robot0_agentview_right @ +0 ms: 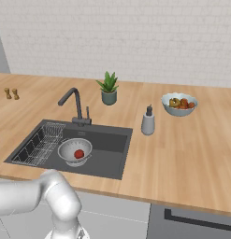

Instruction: Put the colander in the sink, put the mango, peach, apple in the colander, and turn on the sink faucet and pour water over the colander.

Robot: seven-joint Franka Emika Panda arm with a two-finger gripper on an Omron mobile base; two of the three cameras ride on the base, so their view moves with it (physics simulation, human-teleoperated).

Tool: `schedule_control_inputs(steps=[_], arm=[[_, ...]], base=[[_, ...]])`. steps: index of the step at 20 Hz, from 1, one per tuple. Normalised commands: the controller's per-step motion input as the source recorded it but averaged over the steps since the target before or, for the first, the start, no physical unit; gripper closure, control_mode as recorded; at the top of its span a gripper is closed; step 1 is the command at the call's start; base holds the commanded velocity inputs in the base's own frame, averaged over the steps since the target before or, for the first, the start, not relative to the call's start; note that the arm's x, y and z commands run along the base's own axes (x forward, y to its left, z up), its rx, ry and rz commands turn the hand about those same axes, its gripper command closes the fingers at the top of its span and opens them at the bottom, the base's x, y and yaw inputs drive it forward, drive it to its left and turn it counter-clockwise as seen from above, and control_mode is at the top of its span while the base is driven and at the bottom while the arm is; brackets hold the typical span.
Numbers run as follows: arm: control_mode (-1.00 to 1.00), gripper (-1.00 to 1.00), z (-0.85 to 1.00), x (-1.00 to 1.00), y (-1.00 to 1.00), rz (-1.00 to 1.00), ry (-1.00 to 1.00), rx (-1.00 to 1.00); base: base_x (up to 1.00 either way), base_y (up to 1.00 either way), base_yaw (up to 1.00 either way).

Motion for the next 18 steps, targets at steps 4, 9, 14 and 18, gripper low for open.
schedule_control_inputs(steps=[4,9,14,18], arm=[[-1.00,-1.00,-0.07,-0.04,-0.07,0.00,0.00,0.00],[-1.00,-1.00,-0.08,-0.18,-0.15,0.00,0.00,0.00],[-1.00,-1.00,-0.07,-0.06,-0.11,0.00,0.00,0.00],[-1.00,-1.00,-0.11,0.00,0.00,0.00,0.00,-0.01]], base=[[0.00,0.00,0.00],[0.00,0.00,0.00],[0.00,0.00,0.00],[0.00,0.00,0.00]])
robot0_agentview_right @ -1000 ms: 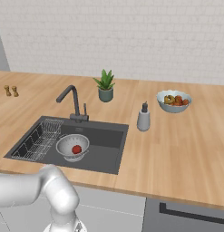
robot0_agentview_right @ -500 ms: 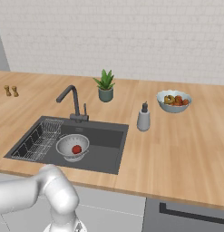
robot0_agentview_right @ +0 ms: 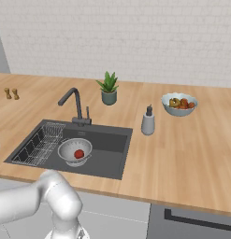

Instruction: Put the colander in the sink, put the mango, peach, apple in the colander, and turn on the sink faucet and pour water over the colander.

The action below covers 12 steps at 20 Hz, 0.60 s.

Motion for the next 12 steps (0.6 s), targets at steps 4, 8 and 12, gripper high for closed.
schedule_control_inputs(steps=[4,8,12], arm=[[-1.00,-1.00,-0.16,0.07,0.04,0.00,0.00,-0.05],[-1.00,-1.00,-0.16,0.08,0.05,0.00,0.00,-0.03],[-1.00,1.00,-0.12,0.01,0.03,0.00,0.00,-0.01]], base=[[0.00,0.00,0.00],[0.00,0.00,0.00],[0.00,0.00,0.00]])
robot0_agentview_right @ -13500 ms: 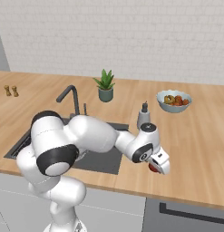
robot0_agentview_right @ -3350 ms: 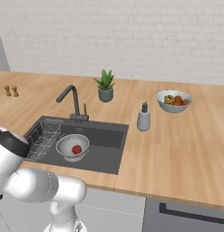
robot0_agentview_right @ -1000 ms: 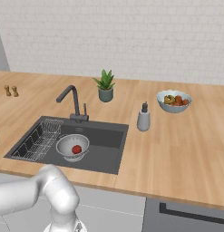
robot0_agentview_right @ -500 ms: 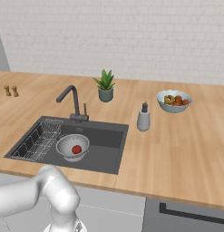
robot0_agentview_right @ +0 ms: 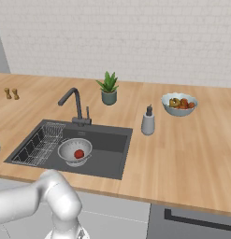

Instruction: Put the colander in the sink, put the mango, peach, apple in the colander, and turn on the sink faucet and pour water over the colander.

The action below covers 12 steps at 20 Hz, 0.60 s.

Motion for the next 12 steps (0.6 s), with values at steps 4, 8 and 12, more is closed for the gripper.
schedule_control_inputs(steps=[4,8,12], arm=[[-1.00,1.00,-0.02,0.00,0.00,0.00,0.00,0.00],[-1.00,1.00,0.06,-0.01,-0.11,-0.01,0.00,0.00],[-1.00,1.00,0.39,-0.06,-0.42,-0.10,-0.01,0.00]], base=[[0.00,0.00,0.00],[0.00,0.00,0.00],[0.00,0.00,0.00]])
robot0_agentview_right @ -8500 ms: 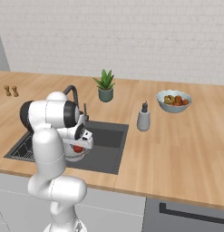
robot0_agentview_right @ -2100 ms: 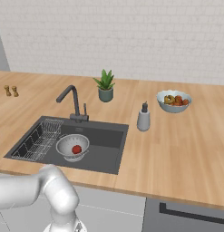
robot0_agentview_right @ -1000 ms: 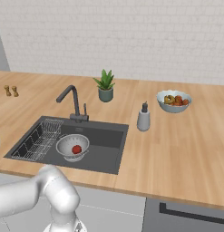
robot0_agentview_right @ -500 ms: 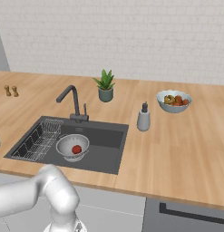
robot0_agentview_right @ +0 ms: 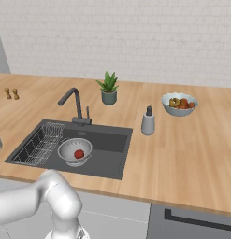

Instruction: Put the colander in the sink, put the mango, peach, apple in the colander, and turn on the sink faucet and pour water over the colander.

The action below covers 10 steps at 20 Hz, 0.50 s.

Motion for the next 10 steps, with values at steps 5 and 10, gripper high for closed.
schedule_control_inputs(steps=[5,10], arm=[[-1.00,1.00,0.35,-0.03,-0.67,-0.15,0.00,0.00],[-1.00,1.00,0.07,0.00,-0.92,-0.16,0.00,0.00]], base=[[0.00,0.00,0.00],[0.00,0.00,0.00]])
